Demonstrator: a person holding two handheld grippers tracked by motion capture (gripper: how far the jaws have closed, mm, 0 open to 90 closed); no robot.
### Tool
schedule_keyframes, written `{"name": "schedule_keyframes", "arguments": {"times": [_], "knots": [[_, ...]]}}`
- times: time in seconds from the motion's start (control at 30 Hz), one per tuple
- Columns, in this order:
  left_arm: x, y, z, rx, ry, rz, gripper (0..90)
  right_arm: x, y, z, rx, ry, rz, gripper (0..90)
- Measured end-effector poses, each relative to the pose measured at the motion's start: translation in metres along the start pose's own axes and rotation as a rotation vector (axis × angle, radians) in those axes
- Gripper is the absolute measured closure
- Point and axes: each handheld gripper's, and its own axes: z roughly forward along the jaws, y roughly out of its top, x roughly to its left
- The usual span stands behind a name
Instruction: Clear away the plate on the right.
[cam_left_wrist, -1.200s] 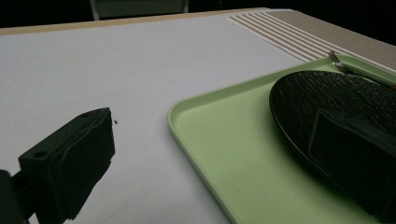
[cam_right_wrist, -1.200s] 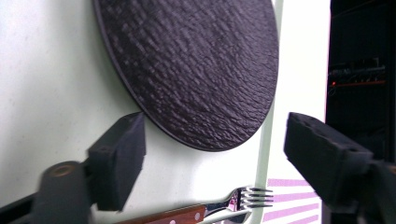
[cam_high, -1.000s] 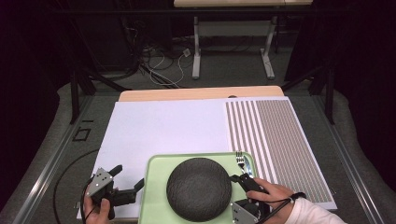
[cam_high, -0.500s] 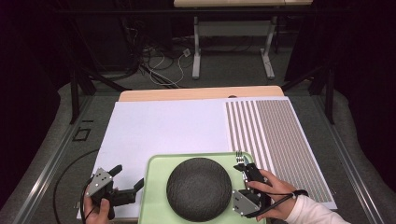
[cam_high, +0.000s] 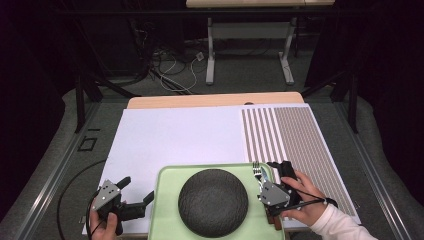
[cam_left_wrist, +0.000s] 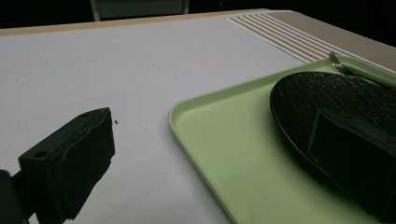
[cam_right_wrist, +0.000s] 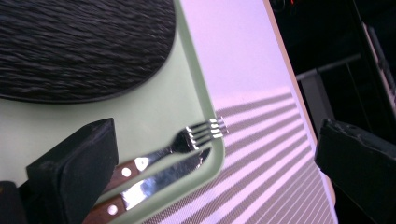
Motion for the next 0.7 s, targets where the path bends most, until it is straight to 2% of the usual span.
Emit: {"name": "schedule_keyframes", "arguments": {"times": [0.23, 0.33, 0.53, 0.7], "knots": [[0.0, 0.0, 0.0, 0.002, 0.0, 0.001, 0.4, -0.015, -0.017, 0.005, 0.016, -0.019, 0.161, 0.0], [0.0, 0.0, 0.0, 0.001, 0.0, 0.0, 0.4, -0.021, -0.026, 0.006, 0.02, -0.024, 0.249, 0.0], [0.0, 0.0, 0.0, 0.0, 0.001, 0.0, 0.4, -0.028, -0.046, 0.009, 0.023, -0.04, 0.387, 0.0], [0.001, 0.0, 0.0, 0.002, 0.001, 0.002, 0.4, -0.03, -0.063, 0.012, 0.011, -0.035, 0.518, 0.0]]}}
